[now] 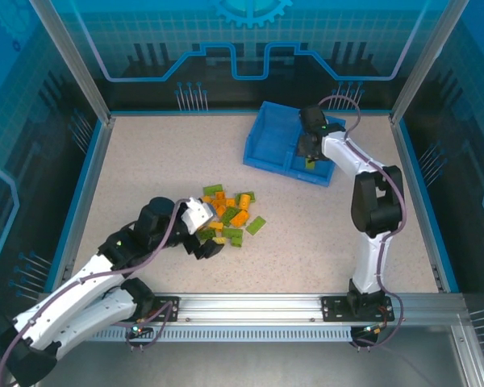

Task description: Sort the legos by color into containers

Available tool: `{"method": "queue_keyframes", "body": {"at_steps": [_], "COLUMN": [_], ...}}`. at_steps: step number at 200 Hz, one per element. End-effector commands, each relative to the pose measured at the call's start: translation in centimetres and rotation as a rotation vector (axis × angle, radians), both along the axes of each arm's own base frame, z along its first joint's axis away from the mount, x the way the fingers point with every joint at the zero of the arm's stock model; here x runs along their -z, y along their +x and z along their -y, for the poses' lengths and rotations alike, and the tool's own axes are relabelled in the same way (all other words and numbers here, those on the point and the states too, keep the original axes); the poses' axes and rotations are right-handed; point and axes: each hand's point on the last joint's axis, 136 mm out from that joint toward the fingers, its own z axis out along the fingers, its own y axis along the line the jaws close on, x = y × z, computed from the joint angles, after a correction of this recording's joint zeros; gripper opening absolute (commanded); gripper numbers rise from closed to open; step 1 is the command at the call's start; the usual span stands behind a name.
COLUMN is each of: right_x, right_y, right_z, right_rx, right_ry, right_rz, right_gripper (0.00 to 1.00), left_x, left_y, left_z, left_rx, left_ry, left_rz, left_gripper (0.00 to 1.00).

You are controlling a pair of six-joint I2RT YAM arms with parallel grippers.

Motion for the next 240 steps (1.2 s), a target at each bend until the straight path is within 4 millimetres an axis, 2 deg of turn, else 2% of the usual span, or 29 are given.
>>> {"method": "queue_keyframes", "body": {"at_steps": [1, 25, 36, 53, 66, 87, 102, 119, 150, 182, 221, 240], "right_x": [-7.2, -10.2, -10.9, -10.7, -10.4, -10.1, -9.9, -9.8, -10.4, -10.6, -10.9, -10.9], "right_y": [-2.5, -8.3, -11.5, -16.5, -19.7, -23.6, -25.7, -27.1, -27.7, -27.7, -27.9, -28.1], "right_z": [-0.2, -1.1, -1.3, -1.6, -2.3, -4.5, -5.9, -6.2, -6.2, -6.0, -6.3, -6.3], "right_rx": [-0.011, -0.067, -0.077, -0.098, -0.139, -0.233, -0.286, -0.31, -0.326, -0.326, -0.331, -0.331], "right_ry": [0.1, 0.213, 0.246, 0.286, 0.331, 0.456, 0.508, 0.507, 0.508, 0.501, 0.522, 0.527], "right_rz": [0.129, 0.169, 0.159, 0.122, 0.099, 0.045, -0.003, -0.043, -0.034, -0.027, -0.025, -0.026], "right_gripper": [0.6, 0.67, 0.71, 0.79, 0.84, 0.86, 0.9, 0.95, 0.96, 0.97, 0.97, 0.97], "left_x": [-3.9, -2.5, -1.4, 0.1, 2.2, 5.3, 7.2, 8.8, 11.5, 13.2, 15.5, 16.4], "left_y": [3.1, 6.2, 7.1, 8.0, 9.2, 11.3, 12.8, 14.3, 16.0, 16.3, 16.2, 16.1], "left_z": [0.9, 0.5, 1.3, 3.3, 4.4, 5.8, 6.4, 6.5, 6.6, 6.8, 5.9, 5.9], "left_rx": [-0.211, -0.497, -0.563, -0.604, -0.66, -0.716, -0.754, -0.801, -0.839, -0.853, -0.883, -0.875], "left_ry": [-0.184, -0.18, -0.161, -0.122, -0.093, -0.027, 0.044, 0.113, 0.178, 0.184, 0.239, 0.265], "left_rz": [-0.114, -0.323, -0.408, -0.468, -0.524, -0.569, -0.577, -0.565, -0.574, -0.617, -0.623, -0.628], "left_gripper": [0.99, 0.95, 0.92, 0.91, 0.88, 0.84, 0.83, 0.8, 0.7, 0.55, 0.52, 0.45]}}
